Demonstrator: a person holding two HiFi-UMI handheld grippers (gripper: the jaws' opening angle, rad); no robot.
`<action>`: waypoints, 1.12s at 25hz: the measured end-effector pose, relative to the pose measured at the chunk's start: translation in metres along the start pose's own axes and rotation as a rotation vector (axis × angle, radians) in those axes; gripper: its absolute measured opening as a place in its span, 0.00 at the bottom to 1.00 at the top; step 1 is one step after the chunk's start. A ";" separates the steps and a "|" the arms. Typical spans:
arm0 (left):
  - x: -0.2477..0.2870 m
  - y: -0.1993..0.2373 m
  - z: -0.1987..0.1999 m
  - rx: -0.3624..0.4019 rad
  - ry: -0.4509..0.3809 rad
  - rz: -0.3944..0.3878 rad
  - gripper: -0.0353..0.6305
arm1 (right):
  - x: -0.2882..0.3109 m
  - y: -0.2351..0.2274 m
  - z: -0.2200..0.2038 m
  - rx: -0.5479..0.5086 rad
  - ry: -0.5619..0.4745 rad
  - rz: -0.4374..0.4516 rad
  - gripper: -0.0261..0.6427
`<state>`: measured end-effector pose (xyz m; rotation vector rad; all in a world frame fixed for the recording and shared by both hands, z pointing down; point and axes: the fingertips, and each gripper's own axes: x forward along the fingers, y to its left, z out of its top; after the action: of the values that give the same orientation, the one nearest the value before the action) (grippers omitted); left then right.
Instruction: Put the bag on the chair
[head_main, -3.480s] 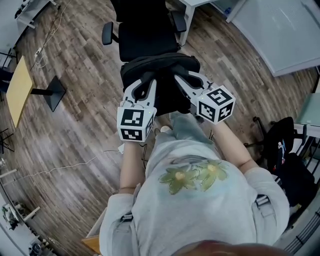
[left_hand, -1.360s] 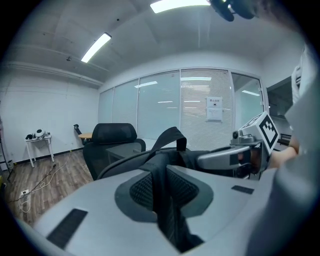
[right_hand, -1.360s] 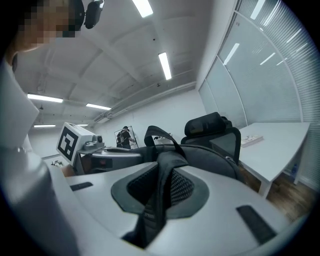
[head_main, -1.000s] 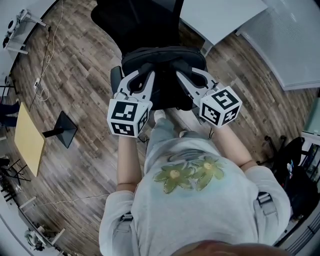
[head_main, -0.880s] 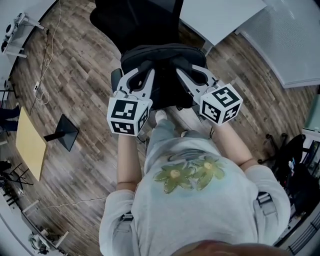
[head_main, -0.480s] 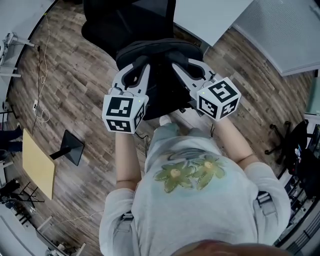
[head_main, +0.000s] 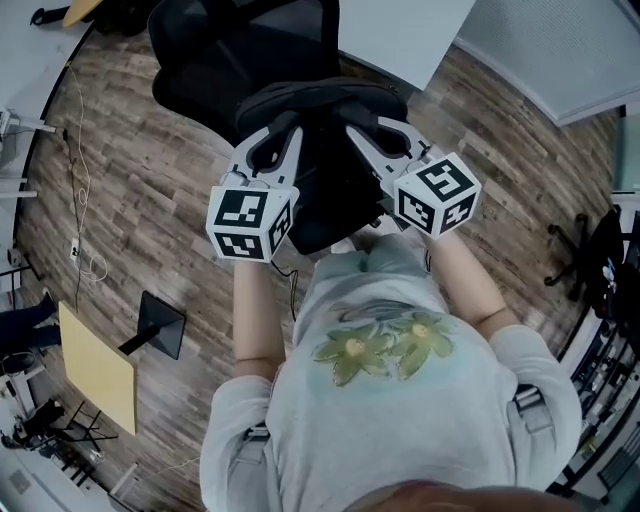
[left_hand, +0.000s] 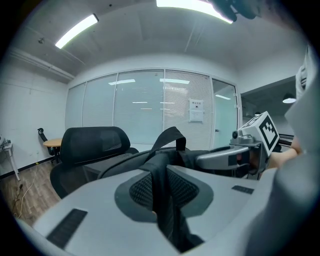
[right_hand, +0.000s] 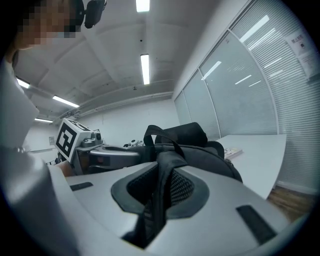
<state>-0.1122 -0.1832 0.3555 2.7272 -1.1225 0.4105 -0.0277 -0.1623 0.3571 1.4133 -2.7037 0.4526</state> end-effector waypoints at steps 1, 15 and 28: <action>0.004 0.003 -0.001 -0.004 -0.001 -0.004 0.15 | 0.002 -0.002 -0.001 -0.002 -0.003 -0.006 0.12; 0.049 0.036 -0.020 -0.060 0.051 0.000 0.15 | 0.044 -0.039 -0.020 0.016 0.074 0.027 0.12; 0.088 0.071 -0.047 -0.131 0.128 0.072 0.15 | 0.098 -0.080 -0.045 0.026 0.239 0.105 0.12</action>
<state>-0.1118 -0.2796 0.4313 2.5157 -1.1730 0.4958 -0.0236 -0.2705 0.4367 1.1435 -2.5944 0.6223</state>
